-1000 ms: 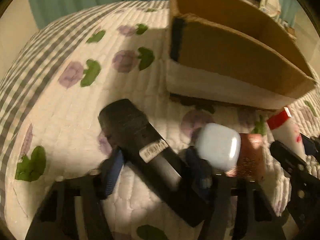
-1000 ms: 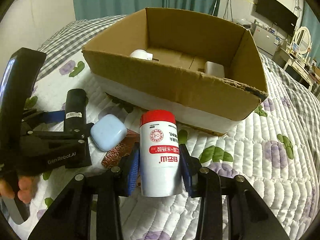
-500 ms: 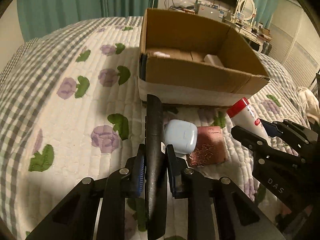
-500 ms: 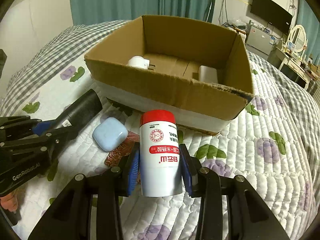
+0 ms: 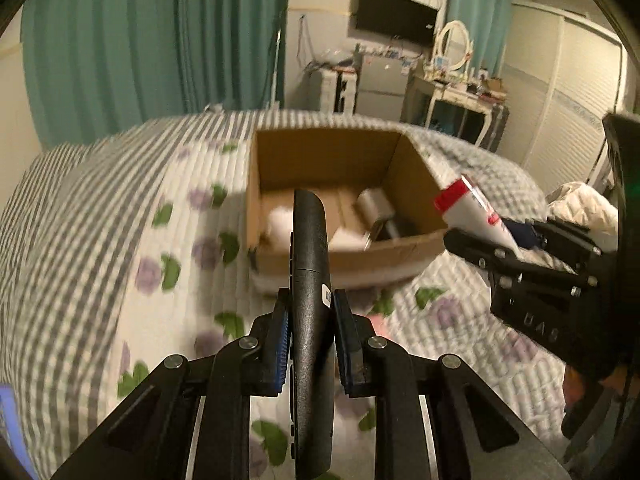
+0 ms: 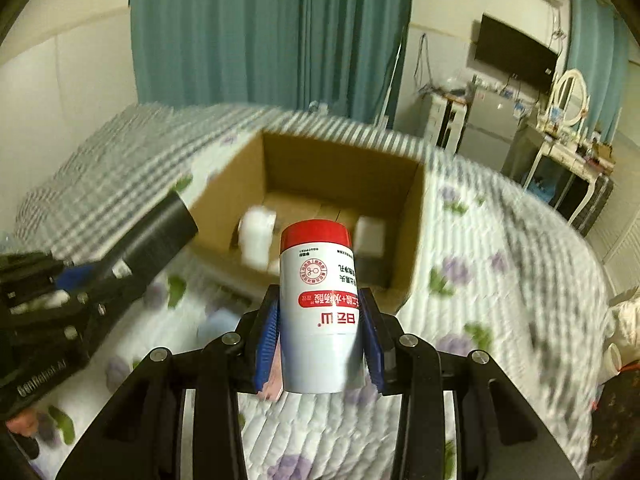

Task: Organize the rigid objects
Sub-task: 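Place the black remote and red-capped bottle into the box and release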

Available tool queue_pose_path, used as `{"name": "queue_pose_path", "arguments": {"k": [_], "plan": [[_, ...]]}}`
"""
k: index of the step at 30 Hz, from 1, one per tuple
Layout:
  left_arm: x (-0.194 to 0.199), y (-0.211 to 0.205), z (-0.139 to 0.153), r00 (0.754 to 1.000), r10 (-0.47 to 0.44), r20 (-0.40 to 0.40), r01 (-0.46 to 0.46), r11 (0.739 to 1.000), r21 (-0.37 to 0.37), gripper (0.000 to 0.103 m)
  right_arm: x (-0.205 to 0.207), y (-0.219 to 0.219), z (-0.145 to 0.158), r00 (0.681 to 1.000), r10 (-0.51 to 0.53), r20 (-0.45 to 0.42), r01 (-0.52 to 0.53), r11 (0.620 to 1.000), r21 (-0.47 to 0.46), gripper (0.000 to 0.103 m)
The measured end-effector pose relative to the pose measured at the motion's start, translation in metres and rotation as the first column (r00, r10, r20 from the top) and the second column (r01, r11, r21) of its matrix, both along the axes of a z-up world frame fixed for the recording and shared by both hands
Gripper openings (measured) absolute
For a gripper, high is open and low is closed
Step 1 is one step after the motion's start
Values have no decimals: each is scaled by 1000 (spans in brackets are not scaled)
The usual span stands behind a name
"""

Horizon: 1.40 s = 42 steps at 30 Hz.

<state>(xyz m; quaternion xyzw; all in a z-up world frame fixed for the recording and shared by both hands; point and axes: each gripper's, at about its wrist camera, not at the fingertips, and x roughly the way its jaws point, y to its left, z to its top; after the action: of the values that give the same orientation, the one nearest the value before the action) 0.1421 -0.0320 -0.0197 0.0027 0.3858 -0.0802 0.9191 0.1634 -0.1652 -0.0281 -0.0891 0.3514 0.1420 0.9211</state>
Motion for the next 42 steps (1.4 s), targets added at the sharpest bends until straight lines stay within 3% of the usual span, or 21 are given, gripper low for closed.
{"name": "queue_pose_path", "arguments": {"k": [6, 11, 21, 30, 33, 34, 35, 42], "plan": [[42, -20, 29, 998, -27, 59, 26, 999, 20, 20, 35, -10, 51, 996, -27, 82, 23, 999, 39, 37], [94, -31, 24, 1000, -14, 26, 14, 1000, 0, 20, 72, -13, 65, 993, -42, 111, 37, 998, 48, 37], [150, -47, -33, 999, -5, -50, 6, 1000, 21, 20, 121, -21, 18, 998, -41, 51, 38, 997, 63, 37], [158, -55, -50, 997, -16, -72, 19, 999, 34, 20, 131, -34, -8, 999, -52, 9, 51, 996, 75, 37], [151, -55, -42, 999, -19, -49, 21, 999, 43, 32, 129, -39, -5, 998, -62, 13, 60, 994, 86, 37], [147, -55, -37, 999, -21, -34, 23, 998, 53, 48, 129, -40, -3, 998, -66, 13, 64, 994, 88, 37], [144, -54, -32, 1000, -21, -19, 22, 998, 60, 56, 128, -41, -2, 997, -70, 13, 69, 994, 90, 37], [126, -35, -4, 999, -7, 45, 3, 997, 81, 56, 127, -38, -1, 997, -77, 5, 77, 994, 83, 37]]}}
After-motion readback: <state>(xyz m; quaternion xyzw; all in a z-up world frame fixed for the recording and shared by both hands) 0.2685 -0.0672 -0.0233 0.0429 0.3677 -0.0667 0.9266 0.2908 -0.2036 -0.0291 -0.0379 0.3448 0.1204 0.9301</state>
